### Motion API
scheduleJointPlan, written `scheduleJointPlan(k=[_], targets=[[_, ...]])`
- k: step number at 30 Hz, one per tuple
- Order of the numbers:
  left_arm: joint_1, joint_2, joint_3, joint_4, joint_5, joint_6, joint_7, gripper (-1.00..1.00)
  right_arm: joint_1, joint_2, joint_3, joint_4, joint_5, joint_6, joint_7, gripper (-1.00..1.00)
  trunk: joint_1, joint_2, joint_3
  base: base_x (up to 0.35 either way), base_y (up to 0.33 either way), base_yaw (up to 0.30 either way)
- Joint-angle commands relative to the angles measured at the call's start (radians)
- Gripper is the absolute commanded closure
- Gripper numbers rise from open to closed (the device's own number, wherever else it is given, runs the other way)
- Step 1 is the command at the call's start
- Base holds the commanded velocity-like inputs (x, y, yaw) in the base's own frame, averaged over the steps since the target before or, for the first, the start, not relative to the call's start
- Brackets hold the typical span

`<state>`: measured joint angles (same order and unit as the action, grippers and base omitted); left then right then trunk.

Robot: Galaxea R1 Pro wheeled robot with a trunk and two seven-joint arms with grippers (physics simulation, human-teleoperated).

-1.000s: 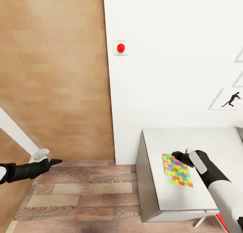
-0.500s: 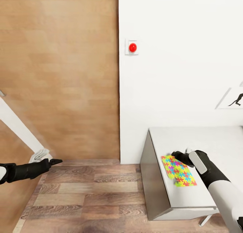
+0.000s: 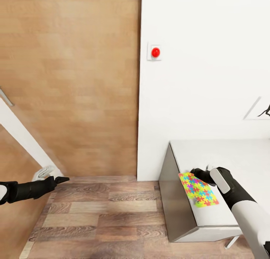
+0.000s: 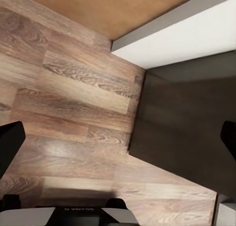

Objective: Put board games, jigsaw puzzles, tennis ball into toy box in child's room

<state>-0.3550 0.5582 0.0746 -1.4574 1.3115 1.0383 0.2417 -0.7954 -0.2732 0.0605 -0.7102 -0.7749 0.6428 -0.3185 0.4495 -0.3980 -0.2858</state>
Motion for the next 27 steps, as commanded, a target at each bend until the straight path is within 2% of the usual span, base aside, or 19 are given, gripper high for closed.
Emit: scheduleJointPlan(k=[1, 11, 27], targets=[[-0.001, 0.000, 0.001, -0.001, 0.011, 0.003, 0.010, -1.00, -0.001, -0.001, 0.005, -0.002, -0.010, 0.001, -0.010, -1.00, 0.000, -0.002, -0.002, -0.050, 0.113, 0.000], [-0.001, 0.000, 0.000, -0.001, 0.011, 0.003, 0.010, -1.00, -0.001, -0.001, 0.005, -0.002, -0.010, 0.001, -0.010, -1.00, 0.000, -0.002, -0.002, -0.098, 0.040, 0.000], [-0.001, -0.001, -0.001, -0.001, 0.011, 0.003, 0.010, -1.00, -0.001, -0.001, 0.005, -0.002, -0.010, 0.001, -0.010, -1.00, 0.000, -0.002, -0.002, -0.015, 0.069, 0.000]])
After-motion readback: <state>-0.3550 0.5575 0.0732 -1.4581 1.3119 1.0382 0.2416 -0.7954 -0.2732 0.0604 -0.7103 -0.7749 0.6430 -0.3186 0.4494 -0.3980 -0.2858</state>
